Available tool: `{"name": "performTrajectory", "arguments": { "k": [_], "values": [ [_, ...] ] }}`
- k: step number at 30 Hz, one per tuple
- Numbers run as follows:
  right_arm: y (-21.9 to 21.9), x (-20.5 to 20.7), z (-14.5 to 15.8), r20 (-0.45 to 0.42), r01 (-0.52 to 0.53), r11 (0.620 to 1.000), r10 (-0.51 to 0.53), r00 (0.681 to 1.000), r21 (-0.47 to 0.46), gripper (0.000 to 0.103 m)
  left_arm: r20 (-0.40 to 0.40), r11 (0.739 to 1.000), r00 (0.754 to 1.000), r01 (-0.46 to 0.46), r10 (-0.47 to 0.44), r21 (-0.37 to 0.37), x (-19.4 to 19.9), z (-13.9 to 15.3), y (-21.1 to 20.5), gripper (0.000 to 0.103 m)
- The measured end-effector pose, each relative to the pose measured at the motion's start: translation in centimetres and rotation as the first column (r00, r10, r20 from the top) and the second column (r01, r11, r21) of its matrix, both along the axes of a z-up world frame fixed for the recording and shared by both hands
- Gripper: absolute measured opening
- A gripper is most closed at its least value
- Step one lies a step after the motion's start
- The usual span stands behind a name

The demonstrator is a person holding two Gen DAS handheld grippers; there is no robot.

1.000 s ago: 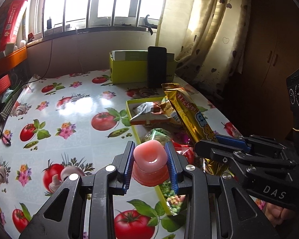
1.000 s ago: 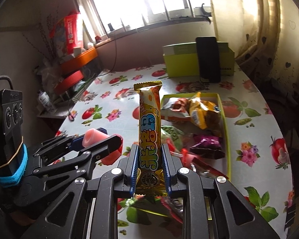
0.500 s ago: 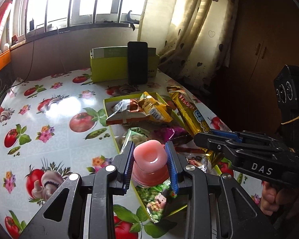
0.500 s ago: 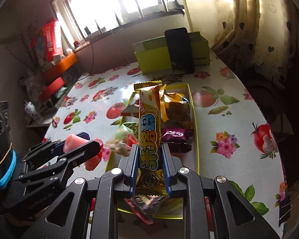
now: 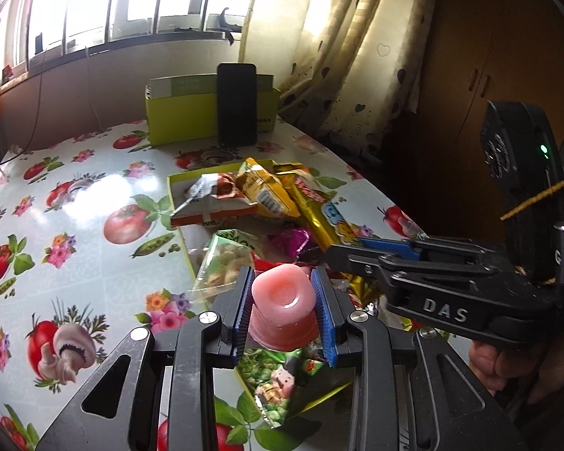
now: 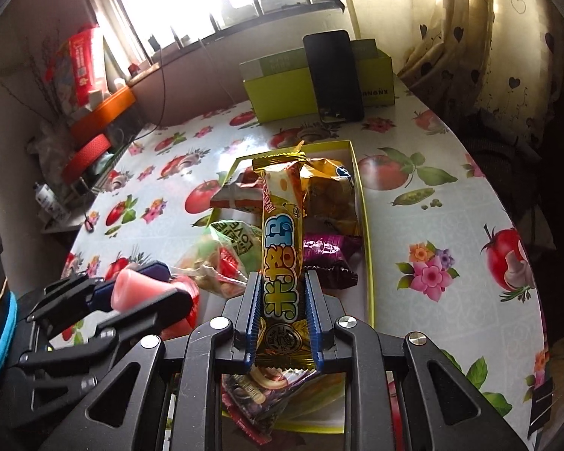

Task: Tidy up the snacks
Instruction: 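Carry the gold bar and pink jelly cup over the tray with both tools, then lower the pink cup and gold bar into the tray and open both tools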

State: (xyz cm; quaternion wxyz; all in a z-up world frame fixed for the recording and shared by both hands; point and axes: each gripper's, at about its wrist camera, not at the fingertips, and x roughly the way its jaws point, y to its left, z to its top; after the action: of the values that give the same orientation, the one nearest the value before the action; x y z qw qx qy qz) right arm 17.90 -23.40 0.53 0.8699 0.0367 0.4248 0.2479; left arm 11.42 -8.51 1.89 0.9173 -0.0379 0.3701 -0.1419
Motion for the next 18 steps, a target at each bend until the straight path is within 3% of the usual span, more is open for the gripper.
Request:
{"name": "performTrajectory", "arguments": {
  "k": [18],
  "values": [
    [0.4, 3.0, -1.4, -0.018, -0.037, 0.999, 0.037, 0.999, -0.003, 0.02, -0.065, 0.998, 0.996, 0.057, -0.058, -0.014, 2.7, -2.7, -1.0, 0.032]
  ]
}}
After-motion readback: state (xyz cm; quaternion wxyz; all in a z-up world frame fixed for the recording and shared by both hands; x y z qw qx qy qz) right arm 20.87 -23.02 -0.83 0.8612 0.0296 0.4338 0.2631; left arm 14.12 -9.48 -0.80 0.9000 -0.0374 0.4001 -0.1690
